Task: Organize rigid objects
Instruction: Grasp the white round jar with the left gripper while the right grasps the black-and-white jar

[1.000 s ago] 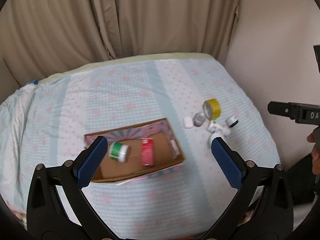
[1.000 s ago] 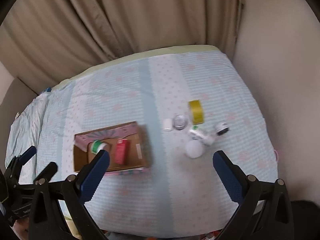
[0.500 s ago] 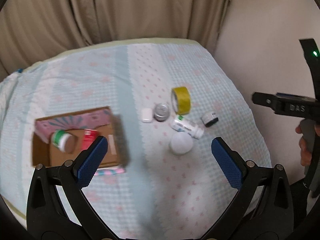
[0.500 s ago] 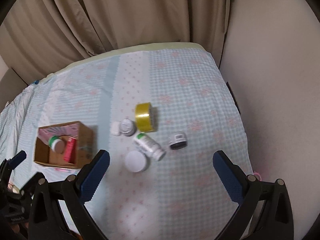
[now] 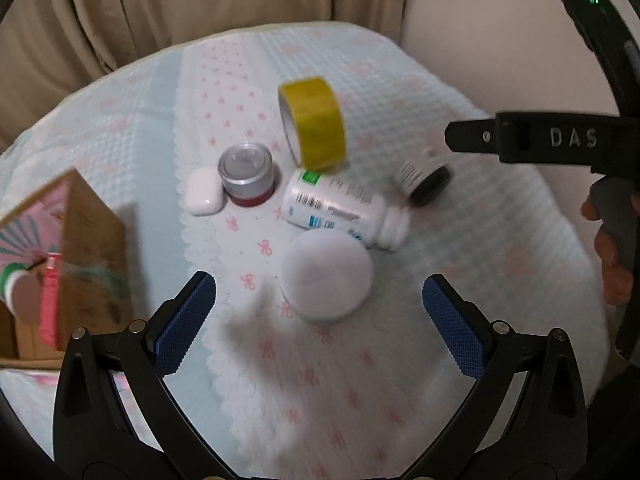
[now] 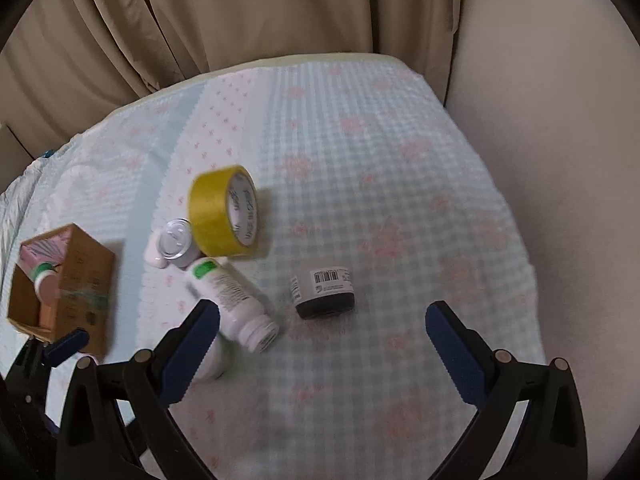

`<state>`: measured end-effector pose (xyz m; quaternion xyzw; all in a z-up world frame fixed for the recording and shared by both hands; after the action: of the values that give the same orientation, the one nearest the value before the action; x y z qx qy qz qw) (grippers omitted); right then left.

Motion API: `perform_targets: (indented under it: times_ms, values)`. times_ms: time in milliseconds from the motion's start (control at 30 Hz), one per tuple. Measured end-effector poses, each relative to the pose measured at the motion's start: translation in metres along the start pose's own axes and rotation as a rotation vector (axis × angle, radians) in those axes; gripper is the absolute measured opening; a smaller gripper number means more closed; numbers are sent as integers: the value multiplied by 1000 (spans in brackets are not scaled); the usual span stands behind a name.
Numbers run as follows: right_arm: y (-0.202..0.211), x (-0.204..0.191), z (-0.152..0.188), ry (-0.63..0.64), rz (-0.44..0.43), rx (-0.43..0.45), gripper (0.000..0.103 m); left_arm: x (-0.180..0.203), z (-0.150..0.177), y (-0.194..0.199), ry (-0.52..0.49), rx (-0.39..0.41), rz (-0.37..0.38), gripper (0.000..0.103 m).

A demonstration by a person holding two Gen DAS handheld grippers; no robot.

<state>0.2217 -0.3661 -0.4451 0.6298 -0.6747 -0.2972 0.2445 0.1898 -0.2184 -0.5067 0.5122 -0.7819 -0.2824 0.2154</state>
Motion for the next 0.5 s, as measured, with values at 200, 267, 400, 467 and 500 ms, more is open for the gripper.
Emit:
perform_targets:
  times_ms: [200,267,400,467,500]
  values:
    - [-45,-1,18,14,-6,24,98,8,23,-42,-59,15,8,103]
    - [-57,-1,23,19,-10,29,98,10,28,-53,-76,14,12,98]
    - [-81,-4,32,49,-37,62,90,11,40,-76,-83,-3,30,80]
    - [-90,-5,35,77,-52,78,82,10,40,-79,-82,23,35,80]
    - [-93,-6,36,90,-56,83,82,10,38,-79,-81,30,35,77]
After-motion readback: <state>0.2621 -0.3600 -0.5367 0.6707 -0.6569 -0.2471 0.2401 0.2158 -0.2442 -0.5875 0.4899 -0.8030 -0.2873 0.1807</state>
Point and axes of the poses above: each gripper's, at about its wrist camera, not at the fingertips, and y roughly against the way its jaws point, x to its right, z to its underside, the point moved 7 cm from there along -y, roughly the way its jaws point, and after that the axes turned 13 degrees about x, right-handed, at the moved point
